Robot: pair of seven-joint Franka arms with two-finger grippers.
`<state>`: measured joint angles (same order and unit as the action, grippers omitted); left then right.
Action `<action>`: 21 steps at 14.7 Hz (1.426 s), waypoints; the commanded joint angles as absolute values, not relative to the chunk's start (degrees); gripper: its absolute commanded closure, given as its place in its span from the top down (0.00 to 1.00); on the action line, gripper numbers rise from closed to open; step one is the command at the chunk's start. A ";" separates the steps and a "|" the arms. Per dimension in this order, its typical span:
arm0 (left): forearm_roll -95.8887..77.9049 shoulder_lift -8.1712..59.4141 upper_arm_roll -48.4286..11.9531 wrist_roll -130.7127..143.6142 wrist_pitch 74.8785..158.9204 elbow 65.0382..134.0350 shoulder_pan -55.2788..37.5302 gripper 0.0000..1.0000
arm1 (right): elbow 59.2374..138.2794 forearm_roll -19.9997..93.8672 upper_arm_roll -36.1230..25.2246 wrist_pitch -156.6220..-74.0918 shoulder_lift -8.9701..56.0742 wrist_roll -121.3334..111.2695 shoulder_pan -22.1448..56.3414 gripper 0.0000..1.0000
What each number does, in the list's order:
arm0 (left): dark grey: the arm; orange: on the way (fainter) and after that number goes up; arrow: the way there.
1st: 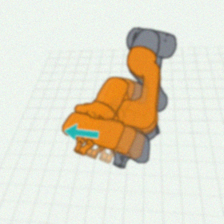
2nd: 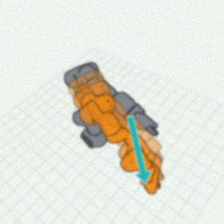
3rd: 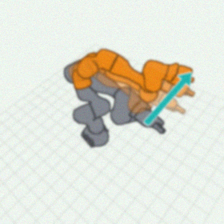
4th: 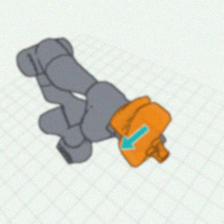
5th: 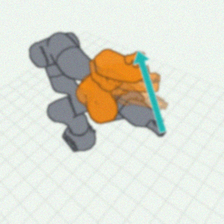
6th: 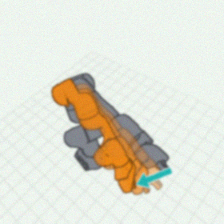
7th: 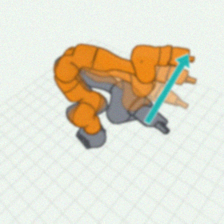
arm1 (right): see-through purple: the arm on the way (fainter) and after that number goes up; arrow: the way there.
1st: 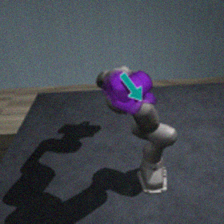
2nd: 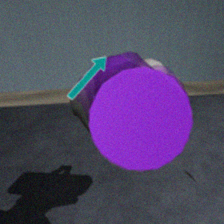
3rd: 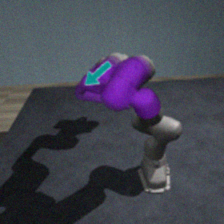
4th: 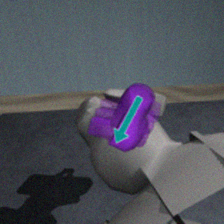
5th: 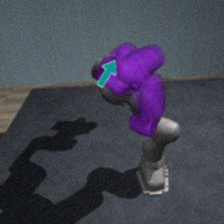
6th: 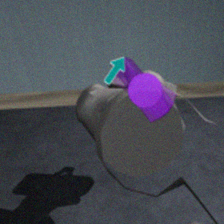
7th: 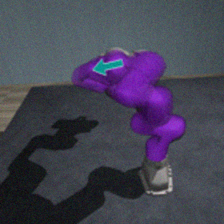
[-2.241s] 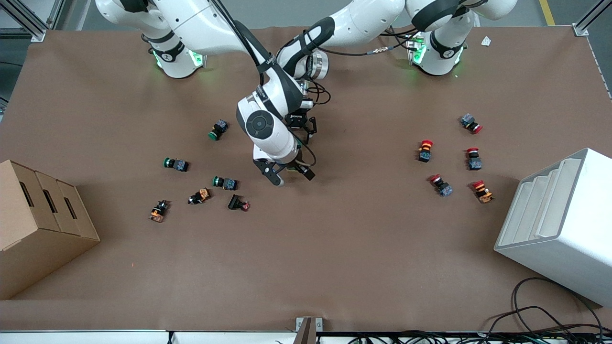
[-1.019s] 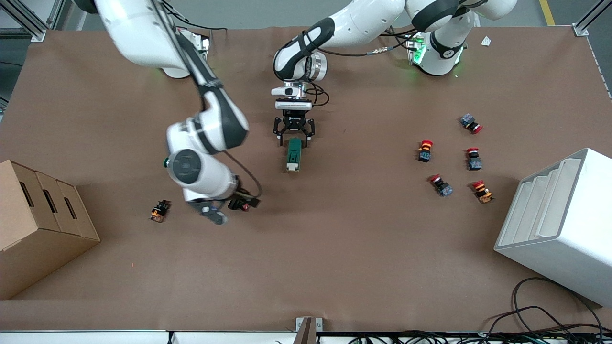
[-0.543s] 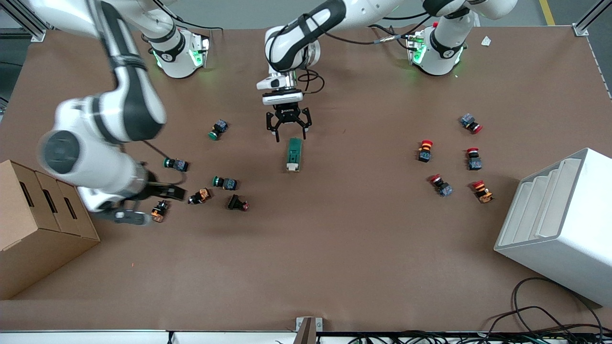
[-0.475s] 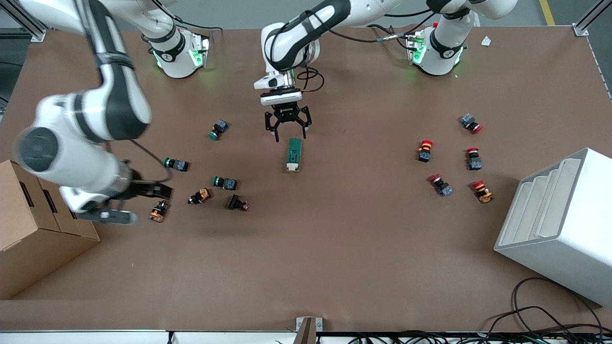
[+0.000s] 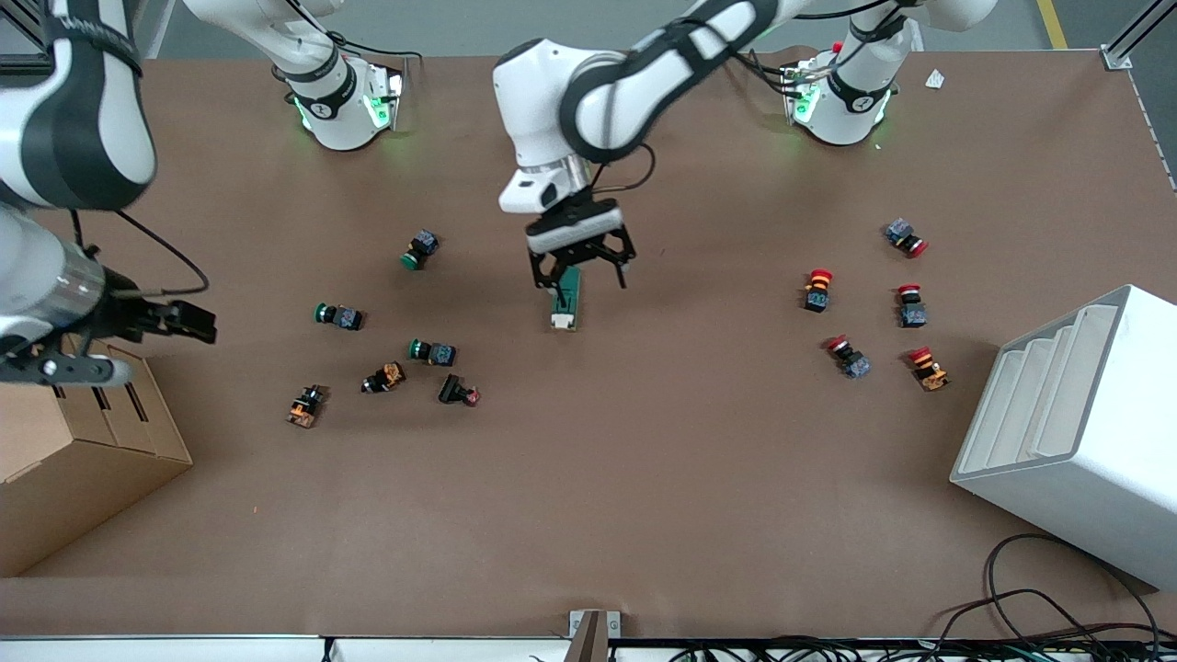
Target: Close load switch with both arms
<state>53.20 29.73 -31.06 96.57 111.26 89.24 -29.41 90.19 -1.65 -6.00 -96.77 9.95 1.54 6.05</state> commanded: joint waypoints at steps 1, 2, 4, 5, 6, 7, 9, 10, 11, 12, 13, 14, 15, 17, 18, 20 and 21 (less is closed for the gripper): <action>40.04 23.13 -31.38 85.99 110.83 87.64 -21.65 1.00 | 93.34 -4.04 -4.13 -95.46 5.19 1.14 3.52 1.00; 35.99 21.90 -31.38 81.78 110.40 86.50 -18.58 1.00 | 93.34 -4.04 -2.83 -95.28 4.32 1.14 2.12 1.00; 32.01 19.87 -31.38 71.51 107.16 84.65 -14.17 1.00 | 93.34 -4.13 2.26 -94.66 2.82 1.14 -2.09 1.00; 31.12 19.25 -31.46 66.41 106.09 83.86 -11.71 1.00 | 93.34 -4.39 2.81 -94.57 2.29 1.14 -2.28 1.00; 29.72 18.55 -31.55 62.01 105.65 83.15 -9.34 1.00 | 93.34 -4.48 2.90 -94.48 1.68 1.23 -2.29 1.00; 27.10 17.41 -31.47 57.18 105.38 82.80 -6.53 1.00 | 93.34 -4.48 2.99 -93.96 1.23 1.23 -2.29 1.00; 22.00 14.87 -31.47 47.77 105.21 82.79 -0.30 1.00 | 93.34 -4.48 2.73 -92.47 0.09 1.32 -1.15 1.00; 19.45 13.37 -30.94 44.24 105.21 82.97 1.65 1.00 | 93.34 -4.48 2.38 -91.50 -0.61 1.32 -0.62 1.00; 16.38 11.01 -28.76 40.90 105.21 83.49 2.19 1.00 | 93.34 -4.48 2.29 -90.36 -1.31 1.41 -0.35 1.00; 13.82 9.42 -25.26 37.21 104.94 83.76 1.85 1.00 | 93.34 -4.40 2.11 -89.13 -2.10 1.58 0.00 1.00; 9.80 7.40 -22.18 31.70 102.77 84.28 1.50 1.00 | 93.34 -4.39 1.07 -87.99 -2.98 1.58 0.78 1.00; 6.71 6.16 -19.28 27.20 101.09 84.64 1.41 1.00 | 93.25 -3.70 0.01 -86.93 -3.34 1.76 1.40 1.00; 4.85 4.93 -16.99 23.50 99.42 84.81 1.41 1.00 | 93.25 -3.52 -0.70 -86.05 -3.51 1.58 1.49 1.00; 1.86 3.08 -12.85 16.47 94.33 85.17 1.49 1.00 | 93.25 -3.43 -0.79 -85.43 -3.86 1.49 1.58 1.00; 0.28 2.29 -11.53 12.96 91.78 85.25 1.49 1.00 | 93.43 -3.43 -0.79 -85.43 -4.30 1.49 1.67 1.00; -1.05 1.23 -9.15 6.36 87.74 85.43 1.58 1.00 | 93.43 -2.56 -1.23 -85.43 -4.48 1.49 2.54 1.00; -1.05 0.27 -8.97 4.94 85.37 85.78 1.58 1.00 | 93.43 -0.98 -2.54 -85.52 -4.40 1.49 2.81 1.00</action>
<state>0.12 2.91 -9.98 8.93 88.49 83.59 2.08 91.34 -2.82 -0.37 -85.15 -2.57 1.53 1.21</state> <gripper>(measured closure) 0.000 0.000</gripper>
